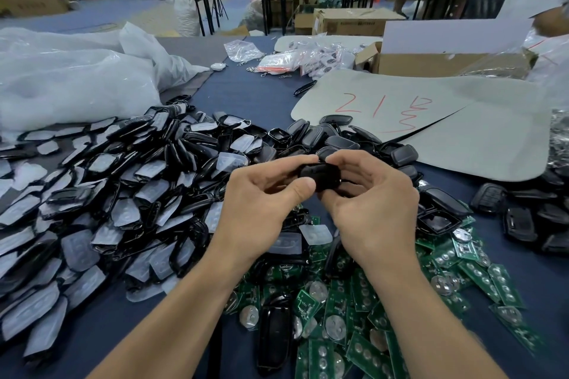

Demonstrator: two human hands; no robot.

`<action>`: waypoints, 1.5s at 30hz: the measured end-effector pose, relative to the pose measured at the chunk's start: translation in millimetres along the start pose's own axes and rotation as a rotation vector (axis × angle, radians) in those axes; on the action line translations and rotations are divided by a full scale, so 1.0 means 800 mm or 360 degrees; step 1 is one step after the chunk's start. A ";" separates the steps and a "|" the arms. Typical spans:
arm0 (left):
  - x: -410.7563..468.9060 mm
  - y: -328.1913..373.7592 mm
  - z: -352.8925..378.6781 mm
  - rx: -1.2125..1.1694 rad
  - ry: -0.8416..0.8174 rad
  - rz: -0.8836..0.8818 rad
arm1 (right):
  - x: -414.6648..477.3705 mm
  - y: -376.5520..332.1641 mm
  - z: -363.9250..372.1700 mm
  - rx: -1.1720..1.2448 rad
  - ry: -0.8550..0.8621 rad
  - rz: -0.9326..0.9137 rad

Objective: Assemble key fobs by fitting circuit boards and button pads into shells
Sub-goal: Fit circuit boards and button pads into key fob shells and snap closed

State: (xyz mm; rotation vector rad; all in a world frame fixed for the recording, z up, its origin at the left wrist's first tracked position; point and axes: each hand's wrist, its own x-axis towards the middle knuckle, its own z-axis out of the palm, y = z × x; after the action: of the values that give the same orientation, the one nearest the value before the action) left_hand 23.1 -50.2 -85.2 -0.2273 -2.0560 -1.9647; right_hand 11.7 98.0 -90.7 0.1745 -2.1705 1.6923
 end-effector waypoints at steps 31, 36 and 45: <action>-0.003 -0.011 0.000 0.0205 0.0080 -0.0050 | -0.002 0.006 0.004 0.0390 -0.0174 0.0123; -0.002 -0.010 -0.001 0.0122 0.0121 -0.0044 | -0.004 0.004 0.006 0.0358 -0.0164 0.0127; 0.001 -0.003 -0.003 0.0002 0.0074 -0.0063 | 0.006 0.005 -0.004 0.0450 -0.0125 0.0150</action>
State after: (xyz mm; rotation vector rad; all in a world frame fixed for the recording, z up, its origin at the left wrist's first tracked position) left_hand 21.9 -52.7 -87.1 -0.1401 -2.0477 -1.9725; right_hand 6.5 102.8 -92.0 0.2204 -2.0115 2.0750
